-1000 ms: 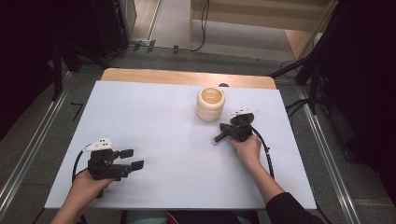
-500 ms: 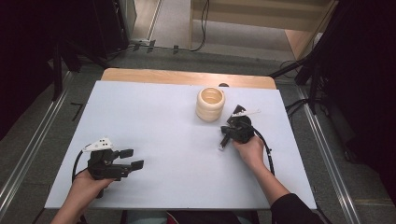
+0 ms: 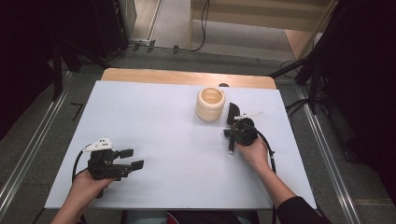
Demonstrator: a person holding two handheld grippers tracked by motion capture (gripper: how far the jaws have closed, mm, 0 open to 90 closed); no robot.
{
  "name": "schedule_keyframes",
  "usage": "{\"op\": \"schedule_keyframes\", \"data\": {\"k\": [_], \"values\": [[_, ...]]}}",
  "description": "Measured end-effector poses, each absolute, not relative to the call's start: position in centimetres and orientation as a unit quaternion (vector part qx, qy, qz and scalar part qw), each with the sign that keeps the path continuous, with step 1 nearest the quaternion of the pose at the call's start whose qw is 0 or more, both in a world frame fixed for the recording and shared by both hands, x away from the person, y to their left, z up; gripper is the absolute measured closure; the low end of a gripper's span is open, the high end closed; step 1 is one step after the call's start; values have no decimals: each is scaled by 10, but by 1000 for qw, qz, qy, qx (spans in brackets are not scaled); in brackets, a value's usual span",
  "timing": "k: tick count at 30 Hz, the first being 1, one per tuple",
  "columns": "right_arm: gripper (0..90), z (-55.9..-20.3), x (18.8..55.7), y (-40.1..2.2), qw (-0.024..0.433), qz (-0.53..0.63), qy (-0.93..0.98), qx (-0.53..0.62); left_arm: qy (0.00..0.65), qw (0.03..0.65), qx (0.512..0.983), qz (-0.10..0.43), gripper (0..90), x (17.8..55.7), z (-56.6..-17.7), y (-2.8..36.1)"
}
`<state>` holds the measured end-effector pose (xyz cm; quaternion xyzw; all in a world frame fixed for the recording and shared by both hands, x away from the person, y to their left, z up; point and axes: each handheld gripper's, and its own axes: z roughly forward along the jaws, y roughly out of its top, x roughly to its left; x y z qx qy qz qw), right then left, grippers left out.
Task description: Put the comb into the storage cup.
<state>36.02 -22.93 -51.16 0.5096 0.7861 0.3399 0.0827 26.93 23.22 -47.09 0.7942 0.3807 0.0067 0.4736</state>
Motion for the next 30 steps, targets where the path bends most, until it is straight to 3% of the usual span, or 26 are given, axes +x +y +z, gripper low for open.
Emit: {"op": "schedule_keyframes", "data": {"k": [21, 30], "values": [[876, -510, 335, -249, 67, 334, 789, 511, 380, 474, 794, 7, 273, 269, -471, 232], [875, -510, 327, -266, 87, 333, 792, 504, 378, 473, 796, 7, 273, 269, -471, 232]]}}
